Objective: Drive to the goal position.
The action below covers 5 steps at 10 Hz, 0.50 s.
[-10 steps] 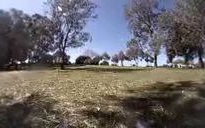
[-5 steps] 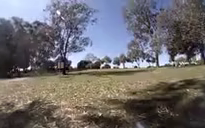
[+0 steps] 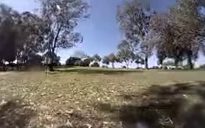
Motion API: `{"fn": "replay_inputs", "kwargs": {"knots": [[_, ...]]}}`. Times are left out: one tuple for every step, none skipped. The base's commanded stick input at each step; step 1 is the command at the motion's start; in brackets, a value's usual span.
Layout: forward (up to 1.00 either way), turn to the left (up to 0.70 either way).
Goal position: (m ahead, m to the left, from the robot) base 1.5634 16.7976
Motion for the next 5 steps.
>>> {"fn": "replay_inputs", "kwargs": {"knots": [[1.0, -0.27], [1.0, -0.27], [1.0, -0.27], [1.0, -0.27], [1.0, -0.27]]}}
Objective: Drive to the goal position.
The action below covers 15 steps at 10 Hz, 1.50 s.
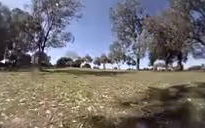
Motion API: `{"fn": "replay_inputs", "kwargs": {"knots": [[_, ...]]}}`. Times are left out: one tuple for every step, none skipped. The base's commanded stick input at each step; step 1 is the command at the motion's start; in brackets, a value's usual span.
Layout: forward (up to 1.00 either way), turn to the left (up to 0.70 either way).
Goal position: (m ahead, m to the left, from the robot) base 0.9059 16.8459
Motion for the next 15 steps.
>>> {"fn": "replay_inputs", "kwargs": {"knots": [[1.0, -0.27], [1.0, -0.27], [1.0, -0.27], [1.0, -0.27], [1.0, -0.27], [1.0, -0.27], [1.0, -0.27], [1.0, -0.27], [1.0, -0.27], [1.0, -0.27], [1.0, -0.27], [1.0, -0.27], [1.0, -0.27], [1.0, -0.27], [1.0, -0.27]]}}
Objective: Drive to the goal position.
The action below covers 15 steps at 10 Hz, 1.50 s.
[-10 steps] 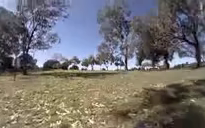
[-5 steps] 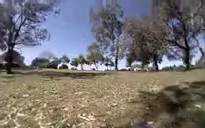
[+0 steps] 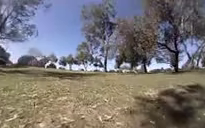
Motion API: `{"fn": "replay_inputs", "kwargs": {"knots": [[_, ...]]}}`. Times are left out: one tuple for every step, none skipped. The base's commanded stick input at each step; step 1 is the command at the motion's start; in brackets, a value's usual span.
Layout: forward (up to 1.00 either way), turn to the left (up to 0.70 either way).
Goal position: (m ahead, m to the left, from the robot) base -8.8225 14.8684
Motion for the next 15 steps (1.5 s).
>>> {"fn": "replay_inputs", "kwargs": {"knots": [[1.0, -0.27], [1.0, -0.27], [1.0, -0.27], [1.0, -0.27], [1.0, -0.27], [1.0, -0.27], [1.0, -0.27], [1.0, -0.27], [1.0, -0.27], [1.0, -0.27], [1.0, -0.27], [1.0, -0.27], [1.0, -0.27], [1.0, -0.27], [1.0, -0.27]]}}
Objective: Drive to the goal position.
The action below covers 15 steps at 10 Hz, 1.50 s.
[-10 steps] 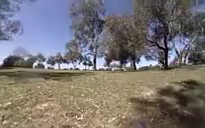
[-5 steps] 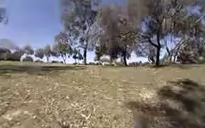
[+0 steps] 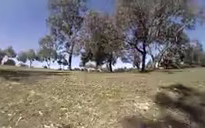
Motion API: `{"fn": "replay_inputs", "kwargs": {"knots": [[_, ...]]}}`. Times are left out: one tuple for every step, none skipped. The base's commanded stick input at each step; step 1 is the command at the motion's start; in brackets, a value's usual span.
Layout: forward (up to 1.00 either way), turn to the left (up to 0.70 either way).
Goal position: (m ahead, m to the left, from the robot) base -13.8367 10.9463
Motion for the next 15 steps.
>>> {"fn": "replay_inputs", "kwargs": {"knots": [[1.0, -0.27], [1.0, -0.27], [1.0, -0.27], [1.0, -0.27], [1.0, -0.27], [1.0, -0.27], [1.0, -0.27], [1.0, -0.27], [1.0, -0.27], [1.0, -0.27], [1.0, -0.27], [1.0, -0.27], [1.0, -0.27], [1.0, -0.27], [1.0, -0.27]]}}
